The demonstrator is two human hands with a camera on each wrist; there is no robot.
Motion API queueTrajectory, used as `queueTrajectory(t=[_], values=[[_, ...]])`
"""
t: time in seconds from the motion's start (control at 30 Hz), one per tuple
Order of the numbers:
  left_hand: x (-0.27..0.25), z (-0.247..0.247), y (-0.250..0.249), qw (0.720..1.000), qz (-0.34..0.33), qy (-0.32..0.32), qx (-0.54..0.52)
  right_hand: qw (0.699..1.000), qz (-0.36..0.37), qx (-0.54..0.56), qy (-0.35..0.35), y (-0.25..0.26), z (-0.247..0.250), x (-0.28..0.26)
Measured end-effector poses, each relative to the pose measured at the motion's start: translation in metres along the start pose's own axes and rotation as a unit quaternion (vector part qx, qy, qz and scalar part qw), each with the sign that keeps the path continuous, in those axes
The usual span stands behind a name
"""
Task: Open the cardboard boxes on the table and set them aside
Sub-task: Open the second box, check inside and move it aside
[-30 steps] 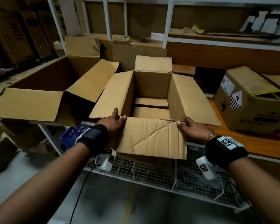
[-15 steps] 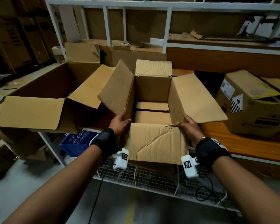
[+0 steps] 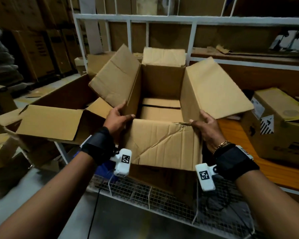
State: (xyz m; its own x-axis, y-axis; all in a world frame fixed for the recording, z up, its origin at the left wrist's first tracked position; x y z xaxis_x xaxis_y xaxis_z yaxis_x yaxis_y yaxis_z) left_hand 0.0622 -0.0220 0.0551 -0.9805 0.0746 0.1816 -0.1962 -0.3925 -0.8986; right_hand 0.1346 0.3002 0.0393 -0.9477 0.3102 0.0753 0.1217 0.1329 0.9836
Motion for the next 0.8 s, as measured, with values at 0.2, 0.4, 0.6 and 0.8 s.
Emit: queueTrajectory(t=[0.2, 0.4, 0.6, 0.8], values=[[0.004, 0.069, -0.036, 0.996, -0.033, -0.072, 0.028, 0.998, 0.047, 0.016, 0.041, 0.046, -0.05, 0.012], [-0.004, 0.135, -0.06, 0.993, -0.045, -0.112, 0.013, 0.994, 0.061, 0.047, 0.084, 0.073, -0.11, 0.019], [0.001, 0.195, -0.062, 0.986, -0.068, -0.151, 0.005, 0.988, 0.095, 0.048, 0.116, 0.087, -0.178, 0.021], [0.035, 0.277, -0.05, 0.978, -0.098, -0.186, 0.013, 0.985, 0.118, 0.049, 0.115, 0.094, -0.267, 0.034]])
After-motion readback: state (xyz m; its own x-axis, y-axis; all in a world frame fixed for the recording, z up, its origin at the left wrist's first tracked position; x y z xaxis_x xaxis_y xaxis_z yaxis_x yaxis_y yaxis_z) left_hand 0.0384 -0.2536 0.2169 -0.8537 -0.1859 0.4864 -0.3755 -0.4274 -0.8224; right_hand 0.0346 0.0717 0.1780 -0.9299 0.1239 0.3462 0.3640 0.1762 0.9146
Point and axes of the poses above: each hand's wrist, its own x-axis towards the middle knuckle, its own z-axis out of the back of the hand, y = z × x, the point moved 6 cm from there along x, towards the middle knuckle, and after that the axes turned 11 degrees about x, right-handed, at the moved point
